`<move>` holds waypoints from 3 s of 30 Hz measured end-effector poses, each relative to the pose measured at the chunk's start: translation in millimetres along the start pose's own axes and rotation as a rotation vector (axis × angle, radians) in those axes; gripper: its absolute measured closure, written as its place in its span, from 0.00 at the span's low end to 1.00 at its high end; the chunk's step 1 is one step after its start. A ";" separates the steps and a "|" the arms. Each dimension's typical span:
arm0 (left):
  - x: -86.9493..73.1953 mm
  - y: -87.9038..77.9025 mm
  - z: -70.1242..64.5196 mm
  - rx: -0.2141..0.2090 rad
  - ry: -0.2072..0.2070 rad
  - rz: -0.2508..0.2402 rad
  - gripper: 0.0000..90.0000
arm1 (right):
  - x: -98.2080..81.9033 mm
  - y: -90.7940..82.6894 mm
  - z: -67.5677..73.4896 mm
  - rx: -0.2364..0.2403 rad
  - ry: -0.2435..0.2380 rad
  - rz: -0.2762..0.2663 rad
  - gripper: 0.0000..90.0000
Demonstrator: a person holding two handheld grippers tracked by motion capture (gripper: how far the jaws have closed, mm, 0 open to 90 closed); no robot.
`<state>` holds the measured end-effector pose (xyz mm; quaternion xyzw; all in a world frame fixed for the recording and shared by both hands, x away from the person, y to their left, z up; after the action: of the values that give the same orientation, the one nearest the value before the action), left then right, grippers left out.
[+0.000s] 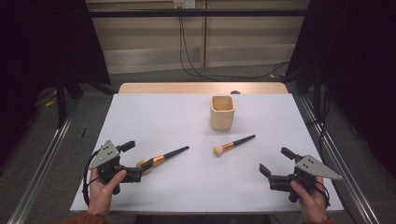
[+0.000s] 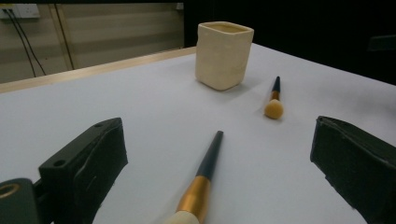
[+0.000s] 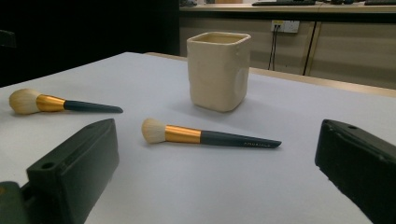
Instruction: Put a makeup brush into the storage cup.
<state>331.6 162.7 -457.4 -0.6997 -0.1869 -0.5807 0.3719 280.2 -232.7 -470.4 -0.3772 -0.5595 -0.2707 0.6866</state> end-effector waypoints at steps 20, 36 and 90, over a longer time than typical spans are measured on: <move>31.5 22.8 16.3 0.049 0.039 -0.050 0.04 | 0.0 3.5 -0.7 0.003 0.006 0.002 0.00; 49.2 58.9 24.3 0.062 0.052 -0.065 0.04 | -0.9 4.0 -0.8 0.006 0.002 0.009 0.00; -9.3 82.0 15.4 -0.146 0.297 0.730 0.06 | -5.0 6.6 1.7 0.020 0.000 0.034 0.00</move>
<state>396.5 122.1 -491.8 -0.6530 0.1715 -0.5170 0.5262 283.4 -227.8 -476.6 -0.3797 -0.5558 -0.2532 0.6949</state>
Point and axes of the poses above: each handheld gripper's, and its own axes: y roughly forward along the jaws, x roughly out of its top, z roughly to its left, the point moved 10 cm from there along y, roughly forward along the jaws, and after that the axes turned 6 degrees about x, right-handed, at the moved point
